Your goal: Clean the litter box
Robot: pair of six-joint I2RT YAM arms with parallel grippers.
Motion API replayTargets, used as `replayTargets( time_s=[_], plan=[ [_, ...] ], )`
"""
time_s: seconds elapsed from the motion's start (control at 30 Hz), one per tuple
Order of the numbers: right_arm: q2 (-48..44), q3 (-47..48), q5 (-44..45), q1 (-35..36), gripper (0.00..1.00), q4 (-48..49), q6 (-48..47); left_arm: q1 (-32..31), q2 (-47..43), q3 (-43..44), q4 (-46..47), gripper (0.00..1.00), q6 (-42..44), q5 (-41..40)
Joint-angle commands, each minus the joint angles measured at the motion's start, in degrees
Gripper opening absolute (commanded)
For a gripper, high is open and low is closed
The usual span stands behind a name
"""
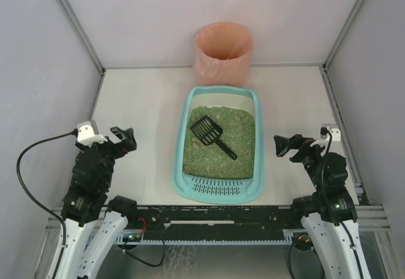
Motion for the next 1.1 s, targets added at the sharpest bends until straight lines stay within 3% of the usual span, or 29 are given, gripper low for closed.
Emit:
replayTargets(
  time_s=[0.0, 0.57, 0.8, 0.93, 1.07],
  plan=[
    [-0.83, -0.07, -1.53, -0.58, 1.0, 3.58, -1.39, -0.03, -0.6, -0.3, -6.51, 1.0, 3.47, -1.17],
    [1.58, 0.65, -2.16, -0.57, 1.0, 3.18, -1.27, -0.19, -2.11, -0.34, -7.05, 1.0, 1.53, -5.01],
    [11.06, 5.28, -11.63, 0.27, 1.0, 1.71, 1.53, -0.18, -0.15, -0.2, -6.65, 1.0, 1.86, -3.39],
    [17.46, 9.22, -6.71, 7.31, 1.0, -1.07, 0.62, -0.18, -0.45, -0.33, -6.52, 1.0, 1.85, -3.08],
    [25.72, 14.94, 7.98, 24.26, 1.0, -3.9, -2.97, -0.14, -0.38, -0.42, -6.46, 1.0, 1.93, -2.48]
  ],
)
